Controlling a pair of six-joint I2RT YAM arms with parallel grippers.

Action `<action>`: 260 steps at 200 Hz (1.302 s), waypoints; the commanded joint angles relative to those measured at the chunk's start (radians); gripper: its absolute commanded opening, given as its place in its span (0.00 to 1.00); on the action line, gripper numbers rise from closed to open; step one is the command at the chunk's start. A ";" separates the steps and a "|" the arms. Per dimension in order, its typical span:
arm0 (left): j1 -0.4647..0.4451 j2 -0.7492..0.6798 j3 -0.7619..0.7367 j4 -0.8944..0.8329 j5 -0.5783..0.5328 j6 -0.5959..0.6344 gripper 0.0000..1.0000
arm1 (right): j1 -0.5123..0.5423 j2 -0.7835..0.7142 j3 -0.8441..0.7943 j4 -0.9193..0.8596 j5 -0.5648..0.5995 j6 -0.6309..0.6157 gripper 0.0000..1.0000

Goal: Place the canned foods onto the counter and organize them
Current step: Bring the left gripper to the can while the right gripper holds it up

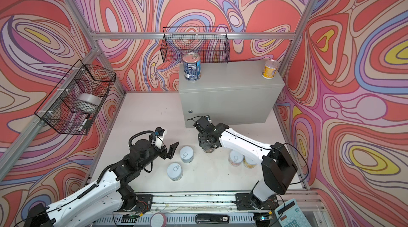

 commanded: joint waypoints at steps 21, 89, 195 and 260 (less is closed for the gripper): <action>-0.003 0.068 0.056 0.006 0.174 -0.090 1.00 | -0.013 -0.077 0.096 0.035 -0.037 -0.050 0.67; -0.004 0.155 0.078 0.125 0.221 -0.109 1.00 | -0.041 -0.088 0.231 -0.031 -0.149 -0.141 0.67; -0.004 0.365 0.188 0.283 0.361 -0.053 0.88 | -0.058 -0.034 0.391 -0.079 -0.246 -0.205 0.68; -0.004 0.466 0.242 0.350 0.373 -0.019 0.88 | -0.076 -0.025 0.422 -0.105 -0.333 -0.214 0.67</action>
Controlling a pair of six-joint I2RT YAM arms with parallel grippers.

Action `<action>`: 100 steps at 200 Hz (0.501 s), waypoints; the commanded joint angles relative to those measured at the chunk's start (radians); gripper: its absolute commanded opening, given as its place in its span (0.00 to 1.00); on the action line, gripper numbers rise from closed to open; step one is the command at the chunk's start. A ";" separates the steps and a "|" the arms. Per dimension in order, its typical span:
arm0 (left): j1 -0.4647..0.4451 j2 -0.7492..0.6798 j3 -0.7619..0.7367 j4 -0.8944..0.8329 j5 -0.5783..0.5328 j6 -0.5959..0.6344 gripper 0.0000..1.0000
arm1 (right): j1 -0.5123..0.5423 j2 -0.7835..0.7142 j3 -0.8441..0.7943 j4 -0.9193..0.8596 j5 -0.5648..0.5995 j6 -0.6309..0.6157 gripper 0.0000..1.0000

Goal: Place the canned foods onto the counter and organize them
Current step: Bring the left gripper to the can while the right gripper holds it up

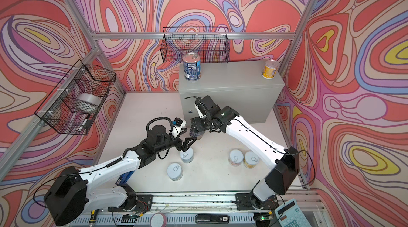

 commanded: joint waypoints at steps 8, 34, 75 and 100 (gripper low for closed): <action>-0.004 0.036 0.043 0.103 0.032 0.034 0.88 | -0.026 -0.020 0.052 0.041 -0.081 -0.012 0.68; -0.004 0.067 0.039 0.168 0.053 0.032 0.87 | -0.065 -0.039 0.034 0.043 -0.145 -0.014 0.67; -0.004 0.109 0.045 0.235 0.118 0.034 0.88 | -0.141 -0.076 -0.019 0.070 -0.279 0.016 0.65; -0.004 0.135 0.067 0.218 0.132 0.046 0.90 | -0.146 -0.083 -0.023 0.059 -0.275 0.009 0.65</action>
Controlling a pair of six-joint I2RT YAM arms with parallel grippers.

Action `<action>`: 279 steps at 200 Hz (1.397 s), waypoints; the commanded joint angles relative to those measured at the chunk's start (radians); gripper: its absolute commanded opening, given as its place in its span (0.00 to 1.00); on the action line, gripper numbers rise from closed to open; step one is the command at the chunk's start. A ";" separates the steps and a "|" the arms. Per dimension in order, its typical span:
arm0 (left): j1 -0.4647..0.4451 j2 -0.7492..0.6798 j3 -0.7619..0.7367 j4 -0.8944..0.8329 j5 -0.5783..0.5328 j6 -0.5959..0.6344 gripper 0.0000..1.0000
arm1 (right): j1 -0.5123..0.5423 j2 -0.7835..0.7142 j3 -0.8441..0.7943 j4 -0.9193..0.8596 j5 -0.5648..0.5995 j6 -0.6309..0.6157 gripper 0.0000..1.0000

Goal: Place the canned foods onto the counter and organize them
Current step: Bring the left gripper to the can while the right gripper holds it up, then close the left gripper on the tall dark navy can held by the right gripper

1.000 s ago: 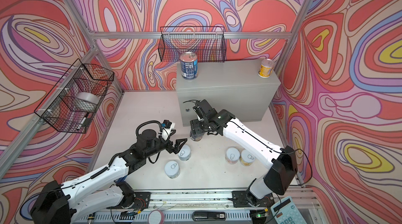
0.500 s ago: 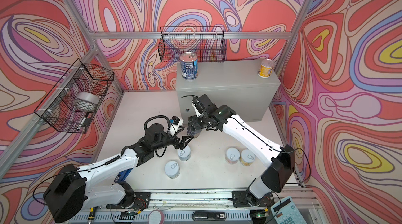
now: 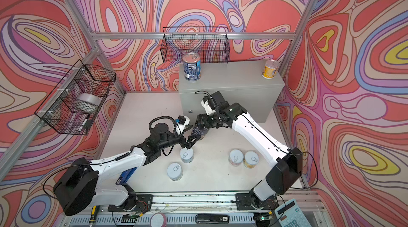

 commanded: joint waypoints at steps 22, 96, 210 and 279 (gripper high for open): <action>-0.003 0.042 0.053 0.042 0.038 0.038 0.90 | -0.008 -0.075 -0.004 0.076 -0.084 0.012 0.65; -0.003 0.106 0.085 0.085 0.052 0.022 0.86 | -0.019 -0.091 -0.019 0.080 -0.111 0.024 0.65; -0.003 0.133 0.102 0.063 0.084 0.034 0.88 | -0.064 -0.052 -0.022 0.109 -0.216 0.030 0.60; -0.003 0.143 0.132 0.035 0.080 0.056 0.82 | -0.064 -0.040 -0.002 0.074 -0.181 -0.001 0.60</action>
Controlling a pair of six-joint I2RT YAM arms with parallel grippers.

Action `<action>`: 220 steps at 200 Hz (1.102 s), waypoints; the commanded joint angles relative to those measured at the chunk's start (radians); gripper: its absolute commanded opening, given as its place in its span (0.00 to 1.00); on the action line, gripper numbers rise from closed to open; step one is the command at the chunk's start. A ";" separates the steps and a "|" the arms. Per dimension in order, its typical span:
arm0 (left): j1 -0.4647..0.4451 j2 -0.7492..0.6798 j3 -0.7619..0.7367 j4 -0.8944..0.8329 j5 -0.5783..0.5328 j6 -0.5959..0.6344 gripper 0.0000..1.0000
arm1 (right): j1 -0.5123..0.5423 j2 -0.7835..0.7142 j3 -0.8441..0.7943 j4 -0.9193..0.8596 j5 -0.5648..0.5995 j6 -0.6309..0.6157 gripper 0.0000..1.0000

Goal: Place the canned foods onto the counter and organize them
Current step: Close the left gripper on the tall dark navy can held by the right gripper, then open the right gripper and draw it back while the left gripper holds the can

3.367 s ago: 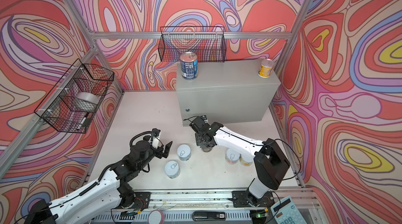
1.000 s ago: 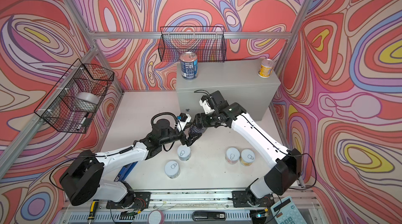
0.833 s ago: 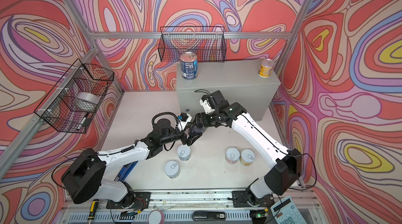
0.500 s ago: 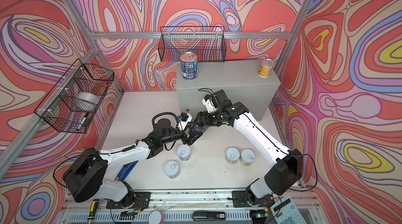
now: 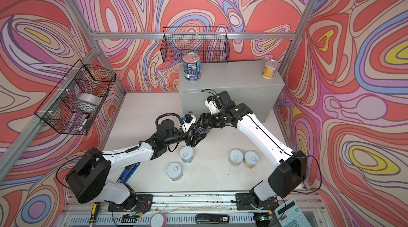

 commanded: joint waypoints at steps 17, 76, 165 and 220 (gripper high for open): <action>0.003 0.024 0.062 -0.027 -0.003 0.020 0.80 | 0.001 0.000 0.056 0.028 -0.024 -0.035 0.60; 0.003 0.056 0.096 -0.037 0.004 0.017 0.71 | 0.001 -0.004 0.063 0.013 -0.001 -0.057 0.60; 0.003 0.051 0.103 -0.019 -0.010 -0.003 0.51 | 0.001 -0.033 0.033 0.015 0.079 -0.083 0.70; 0.001 0.035 0.129 -0.071 -0.016 -0.008 0.46 | 0.001 -0.048 -0.014 0.047 0.105 -0.067 0.74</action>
